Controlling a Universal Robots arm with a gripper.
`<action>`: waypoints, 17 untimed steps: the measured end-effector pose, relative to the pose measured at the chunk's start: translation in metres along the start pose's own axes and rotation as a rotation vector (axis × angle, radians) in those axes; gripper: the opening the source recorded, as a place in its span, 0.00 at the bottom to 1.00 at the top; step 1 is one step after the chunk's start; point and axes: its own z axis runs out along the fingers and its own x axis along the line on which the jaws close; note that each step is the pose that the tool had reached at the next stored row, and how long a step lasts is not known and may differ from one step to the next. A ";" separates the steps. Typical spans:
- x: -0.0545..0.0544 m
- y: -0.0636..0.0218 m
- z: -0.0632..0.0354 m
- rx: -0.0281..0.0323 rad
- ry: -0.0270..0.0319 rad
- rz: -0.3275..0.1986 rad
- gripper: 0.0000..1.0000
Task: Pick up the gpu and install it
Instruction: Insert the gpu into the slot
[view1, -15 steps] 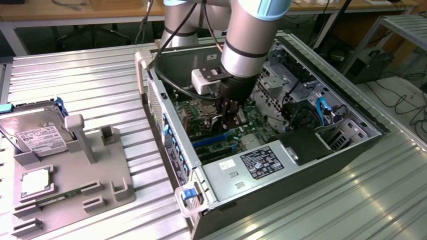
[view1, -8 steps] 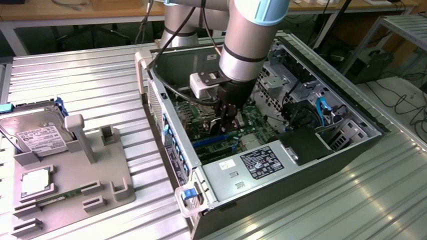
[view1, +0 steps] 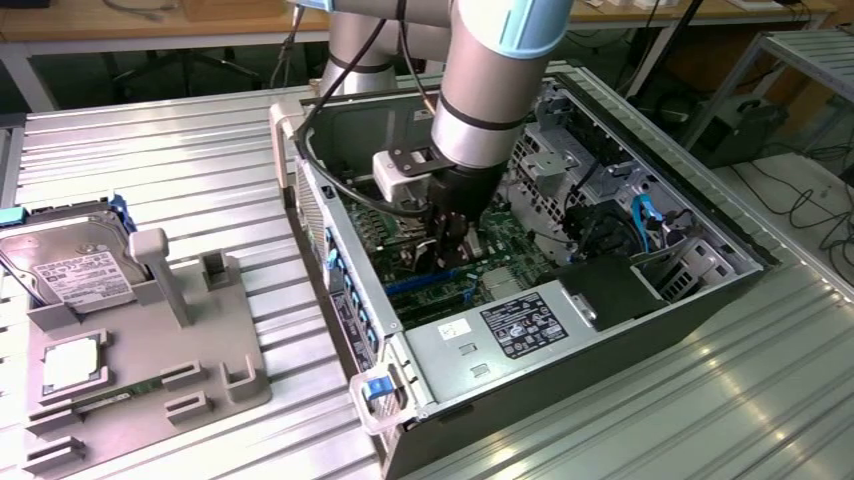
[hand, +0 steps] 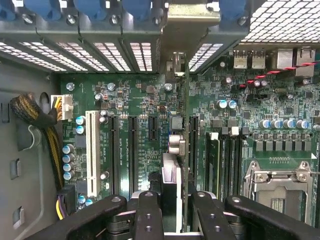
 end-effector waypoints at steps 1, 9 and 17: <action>0.000 0.0004 0.0003 0.0001 -0.0001 0.000 0.28; 0.000 0.0022 0.0056 0.0001 -0.0002 0.000 0.28; 0.000 0.0023 0.0143 0.0002 -0.0003 0.000 0.28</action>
